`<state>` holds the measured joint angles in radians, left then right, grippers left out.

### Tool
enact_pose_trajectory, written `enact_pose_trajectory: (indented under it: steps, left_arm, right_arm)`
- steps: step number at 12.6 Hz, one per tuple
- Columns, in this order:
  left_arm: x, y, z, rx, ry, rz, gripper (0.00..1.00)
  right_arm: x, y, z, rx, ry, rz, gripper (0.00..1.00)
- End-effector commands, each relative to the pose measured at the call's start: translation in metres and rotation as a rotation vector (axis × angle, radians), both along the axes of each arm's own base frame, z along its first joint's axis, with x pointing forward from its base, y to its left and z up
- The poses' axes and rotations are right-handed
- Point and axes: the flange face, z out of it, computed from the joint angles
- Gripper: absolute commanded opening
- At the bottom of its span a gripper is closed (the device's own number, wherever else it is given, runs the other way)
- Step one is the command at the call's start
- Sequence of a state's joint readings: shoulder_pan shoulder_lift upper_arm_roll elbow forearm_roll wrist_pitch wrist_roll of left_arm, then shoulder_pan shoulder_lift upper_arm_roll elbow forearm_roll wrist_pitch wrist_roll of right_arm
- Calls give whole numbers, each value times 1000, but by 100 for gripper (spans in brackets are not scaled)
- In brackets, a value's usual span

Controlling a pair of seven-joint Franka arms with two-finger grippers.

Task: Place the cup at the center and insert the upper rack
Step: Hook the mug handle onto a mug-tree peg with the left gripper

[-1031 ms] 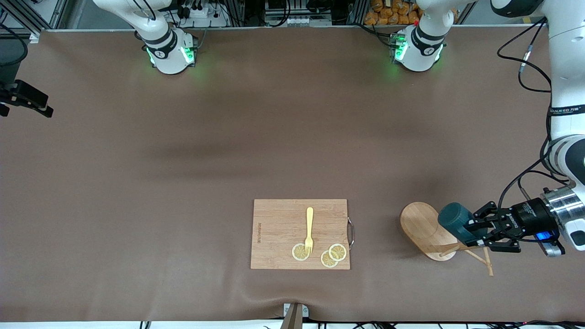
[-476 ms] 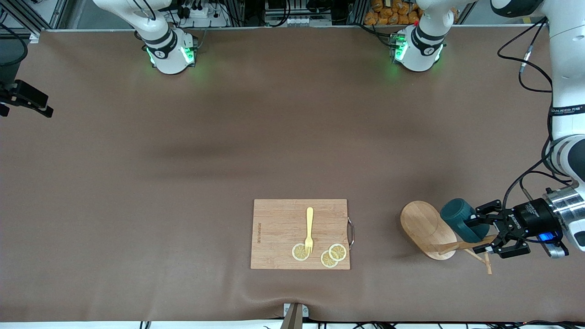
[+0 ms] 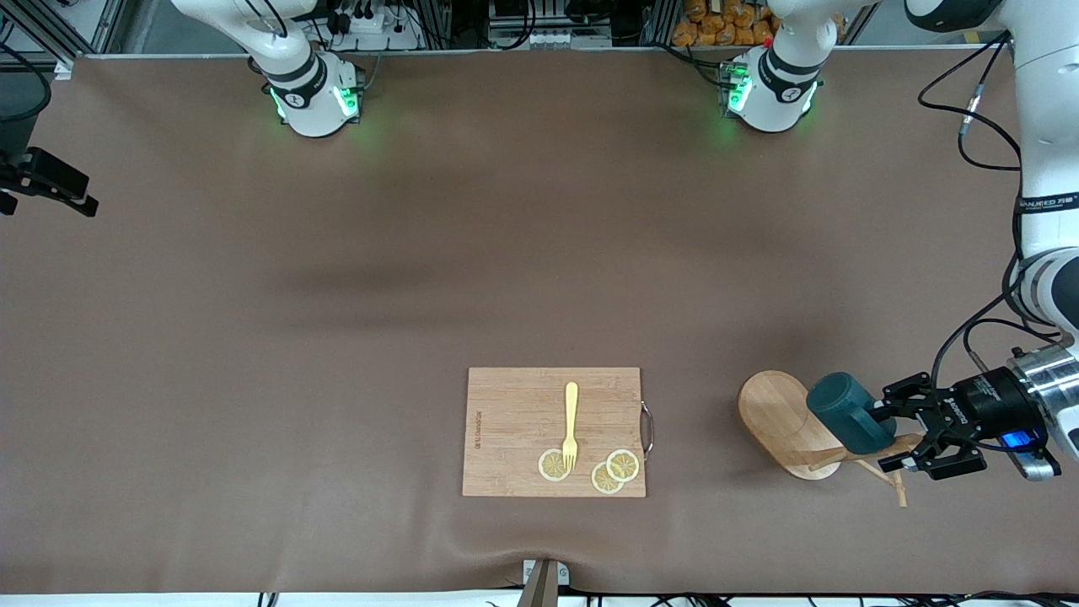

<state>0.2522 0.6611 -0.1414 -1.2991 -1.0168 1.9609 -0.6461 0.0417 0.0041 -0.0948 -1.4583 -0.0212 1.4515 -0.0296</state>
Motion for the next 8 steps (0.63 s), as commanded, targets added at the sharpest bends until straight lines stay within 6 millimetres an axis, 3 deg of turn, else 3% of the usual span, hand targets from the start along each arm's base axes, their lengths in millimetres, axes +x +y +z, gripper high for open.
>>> enact_pose_trajectory:
  steps: [1, 8]
  left_arm:
    - [6, 1, 8, -4, -40, 3, 79]
    - [3, 12, 10, 37, -46, -14, 79]
  right_arm:
    - [0, 0, 5, -10, 0, -7, 100]
    - [0, 0, 5, -10, 0, -7, 100]
